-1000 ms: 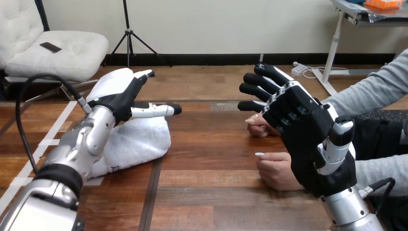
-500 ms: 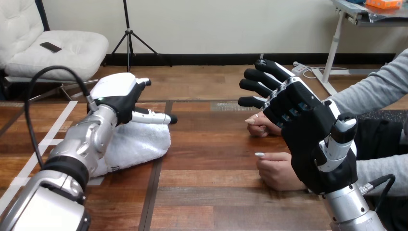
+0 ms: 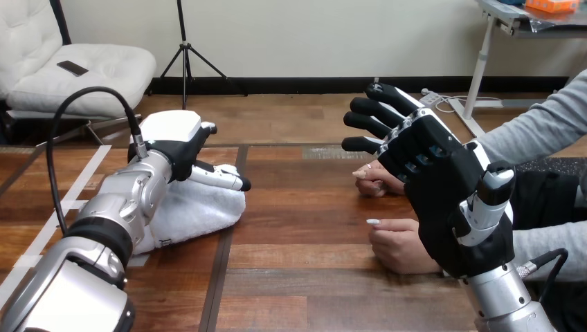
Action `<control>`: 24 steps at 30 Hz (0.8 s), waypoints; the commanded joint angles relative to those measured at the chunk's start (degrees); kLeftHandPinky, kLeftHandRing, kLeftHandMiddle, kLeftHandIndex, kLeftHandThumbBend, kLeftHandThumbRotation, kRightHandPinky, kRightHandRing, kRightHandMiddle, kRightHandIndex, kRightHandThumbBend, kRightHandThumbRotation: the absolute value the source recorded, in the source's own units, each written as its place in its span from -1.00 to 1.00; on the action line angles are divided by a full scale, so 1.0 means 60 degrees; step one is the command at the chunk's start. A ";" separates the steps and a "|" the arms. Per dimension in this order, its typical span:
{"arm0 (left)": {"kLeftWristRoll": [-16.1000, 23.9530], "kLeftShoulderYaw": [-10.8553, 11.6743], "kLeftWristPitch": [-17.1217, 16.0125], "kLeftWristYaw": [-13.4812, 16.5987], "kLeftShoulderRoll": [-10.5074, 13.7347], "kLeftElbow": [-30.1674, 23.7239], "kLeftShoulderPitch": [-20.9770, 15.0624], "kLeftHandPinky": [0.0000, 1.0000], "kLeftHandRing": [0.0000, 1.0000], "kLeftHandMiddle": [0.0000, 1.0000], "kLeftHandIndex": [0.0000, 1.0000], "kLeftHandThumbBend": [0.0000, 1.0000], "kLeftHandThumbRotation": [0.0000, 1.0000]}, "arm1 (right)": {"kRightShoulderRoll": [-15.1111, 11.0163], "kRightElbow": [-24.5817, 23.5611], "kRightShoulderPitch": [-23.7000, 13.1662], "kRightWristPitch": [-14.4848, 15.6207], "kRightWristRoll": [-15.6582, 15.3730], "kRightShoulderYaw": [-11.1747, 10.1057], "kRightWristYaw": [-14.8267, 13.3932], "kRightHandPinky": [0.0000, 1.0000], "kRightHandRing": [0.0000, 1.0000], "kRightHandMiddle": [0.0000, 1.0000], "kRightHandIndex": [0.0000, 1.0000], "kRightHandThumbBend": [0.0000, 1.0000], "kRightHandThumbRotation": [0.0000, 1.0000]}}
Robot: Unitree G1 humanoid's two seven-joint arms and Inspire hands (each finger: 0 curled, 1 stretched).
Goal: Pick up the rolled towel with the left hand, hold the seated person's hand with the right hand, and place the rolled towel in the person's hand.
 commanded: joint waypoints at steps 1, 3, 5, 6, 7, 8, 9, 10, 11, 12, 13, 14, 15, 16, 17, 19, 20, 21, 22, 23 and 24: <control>-0.0016 -0.0128 0.0097 -0.0127 0.0036 0.0107 -0.0747 0.79 0.84 0.87 0.81 1.00 0.52 | 0.0015 0.0021 -0.0596 -0.0213 0.0167 -0.0122 0.0028 0.49 0.64 0.65 0.67 1.00 1.00; -0.0050 -0.0129 0.0092 -0.0172 0.0040 0.0110 -0.0727 0.79 0.84 0.87 0.81 1.00 0.52 | 0.0012 0.0007 -0.0591 -0.0203 0.0176 -0.0125 0.0025 0.49 0.64 0.65 0.67 1.00 1.00; -0.0076 -0.0124 0.0071 -0.0204 0.0046 0.0102 -0.0708 0.79 0.84 0.87 0.81 1.00 0.52 | 0.0009 -0.0010 -0.0584 -0.0191 0.0173 -0.0128 0.0012 0.49 0.65 0.65 0.67 1.00 1.00; -0.0092 -0.0119 0.0043 -0.0229 0.0054 0.0091 -0.0688 0.79 0.84 0.87 0.80 1.00 0.52 | 0.0008 -0.0010 -0.0589 -0.0202 0.0182 -0.0131 0.0023 0.49 0.65 0.65 0.67 1.00 1.00; -0.0101 -0.0116 0.0025 -0.0245 0.0058 0.0083 -0.0677 0.79 0.83 0.87 0.80 1.00 0.52 | 0.0007 -0.0006 -0.0593 -0.0212 0.0190 -0.0133 0.0034 0.49 0.65 0.65 0.67 1.00 1.00; -0.0107 -0.0114 0.0014 -0.0256 0.0062 0.0077 -0.0669 0.80 0.83 0.87 0.80 1.00 0.52 | 0.0007 -0.0005 -0.0595 -0.0219 0.0196 -0.0134 0.0041 0.49 0.65 0.65 0.67 1.00 1.00; -0.0119 -0.0110 0.0006 -0.0304 0.0059 0.0077 -0.0656 0.80 0.83 0.87 0.80 1.00 0.52 | -0.0003 -0.0024 -0.0590 -0.0216 0.0161 -0.0137 0.0016 0.49 0.65 0.65 0.67 0.99 1.00; -0.0126 -0.0107 0.0004 -0.0337 0.0057 0.0079 -0.0650 0.80 0.83 0.87 0.80 1.00 0.52 | -0.0010 -0.0039 -0.0585 -0.0211 0.0133 -0.0139 -0.0006 0.49 0.65 0.66 0.67 1.00 1.00; -0.0131 -0.0105 0.0003 -0.0360 0.0055 0.0080 -0.0646 0.80 0.84 0.87 0.80 1.00 0.52 | -0.0014 -0.0049 -0.0582 -0.0208 0.0114 -0.0141 -0.0020 0.50 0.65 0.66 0.67 1.00 1.00; -0.0141 -0.0104 -0.0004 -0.0423 0.0054 0.0078 -0.0637 0.81 0.84 0.87 0.80 1.00 0.52 | -0.0016 -0.0059 -0.0582 -0.0189 0.0126 -0.0143 -0.0023 0.50 0.65 0.66 0.67 1.00 1.00; -0.0148 -0.0103 -0.0009 -0.0465 0.0054 0.0074 -0.0632 0.81 0.84 0.88 0.81 1.00 0.52 | -0.0015 -0.0062 -0.0583 -0.0176 0.0141 -0.0144 -0.0019 0.50 0.65 0.66 0.67 1.00 1.00; -0.0153 -0.0103 -0.0012 -0.0495 0.0054 0.0071 -0.0629 0.82 0.84 0.88 0.81 1.00 0.51 | -0.0015 -0.0067 -0.0582 -0.0167 0.0153 -0.0145 -0.0017 0.50 0.65 0.66 0.67 1.00 1.00; -0.0169 -0.0097 -0.0014 -0.0566 0.0048 0.0072 -0.0622 0.82 0.84 0.88 0.81 1.00 0.51 | -0.0012 -0.0061 -0.0586 -0.0171 0.0163 -0.0150 -0.0013 0.50 0.65 0.66 0.67 1.00 1.00; -0.0179 -0.0092 -0.0015 -0.0610 0.0044 0.0073 -0.0619 0.82 0.84 0.88 0.81 1.00 0.51 | -0.0010 -0.0055 -0.0588 -0.0178 0.0167 -0.0153 -0.0011 0.50 0.65 0.65 0.67 1.00 1.00; -0.0185 -0.0088 -0.0015 -0.0641 0.0041 0.0072 -0.0616 0.83 0.84 0.88 0.82 1.00 0.50 | -0.0009 -0.0052 -0.0590 -0.0182 0.0169 -0.0156 -0.0009 0.50 0.65 0.65 0.67 1.00 1.00; -0.0198 -0.0090 -0.0013 -0.0809 0.0037 0.0063 -0.0619 0.84 0.85 0.89 0.82 1.00 0.50 | -0.0010 -0.0028 -0.0604 -0.0244 0.0119 -0.0164 -0.0018 0.50 0.65 0.65 0.67 1.00 1.00; -0.0201 -0.0091 -0.0012 -0.0857 0.0036 0.0058 -0.0620 0.84 0.85 0.89 0.83 1.00 0.51 | -0.0010 -0.0021 -0.0608 -0.0261 0.0104 -0.0166 -0.0020 0.50 0.65 0.65 0.67 1.00 1.00; -0.0203 -0.0098 -0.0004 -0.0957 0.0028 0.0059 -0.0626 0.85 0.85 0.89 0.83 1.00 0.51 | -0.0012 -0.0021 -0.0610 -0.0265 0.0096 -0.0167 -0.0025 0.50 0.65 0.65 0.67 1.00 1.00; -0.0204 -0.0101 0.0002 -0.1019 0.0022 0.0059 -0.0629 0.86 0.86 0.90 0.83 1.00 0.51 | -0.0013 -0.0023 -0.0610 -0.0262 0.0095 -0.0167 -0.0027 0.50 0.65 0.65 0.67 1.00 1.00; -0.0204 -0.0103 0.0007 -0.1063 0.0019 0.0057 -0.0631 0.87 0.86 0.90 0.84 1.00 0.51 | -0.0013 -0.0024 -0.0610 -0.0260 0.0095 -0.0167 -0.0029 0.50 0.65 0.65 0.67 1.00 1.00; -0.0226 -0.0086 0.0002 -0.1125 0.0011 0.0049 -0.0626 0.87 0.87 0.90 0.84 1.00 0.51 | -0.0018 -0.0027 -0.0611 -0.0257 0.0103 -0.0166 -0.0022 0.50 0.65 0.65 0.67 1.00 1.00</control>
